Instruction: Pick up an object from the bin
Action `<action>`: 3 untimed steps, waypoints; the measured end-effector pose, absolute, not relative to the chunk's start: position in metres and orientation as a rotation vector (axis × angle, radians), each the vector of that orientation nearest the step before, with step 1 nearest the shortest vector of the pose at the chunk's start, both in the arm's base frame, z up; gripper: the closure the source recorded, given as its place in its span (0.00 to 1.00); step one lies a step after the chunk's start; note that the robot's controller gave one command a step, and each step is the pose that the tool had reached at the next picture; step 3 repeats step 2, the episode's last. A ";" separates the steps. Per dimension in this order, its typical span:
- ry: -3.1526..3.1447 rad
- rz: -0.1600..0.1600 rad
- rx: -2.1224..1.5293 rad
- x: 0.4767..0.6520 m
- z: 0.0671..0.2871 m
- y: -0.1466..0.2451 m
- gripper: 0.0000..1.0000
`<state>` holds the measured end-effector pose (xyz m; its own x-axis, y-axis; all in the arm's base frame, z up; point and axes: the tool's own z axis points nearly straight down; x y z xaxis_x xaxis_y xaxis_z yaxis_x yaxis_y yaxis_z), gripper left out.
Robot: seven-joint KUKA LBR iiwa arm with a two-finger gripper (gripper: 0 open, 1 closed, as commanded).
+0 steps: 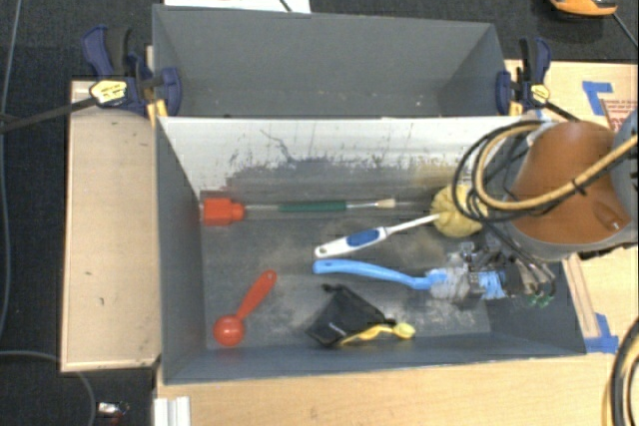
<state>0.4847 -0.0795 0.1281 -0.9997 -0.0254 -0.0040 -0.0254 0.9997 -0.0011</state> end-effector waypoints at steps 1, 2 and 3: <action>3.132 -0.003 -0.040 0.486 0.147 -0.080 1.00; 3.129 -0.004 -0.041 0.486 0.155 -0.080 1.00; 3.129 -0.004 -0.041 0.486 0.155 -0.080 1.00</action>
Offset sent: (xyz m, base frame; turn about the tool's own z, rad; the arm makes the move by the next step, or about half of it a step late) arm 0.0010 -0.0003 0.0237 -0.0002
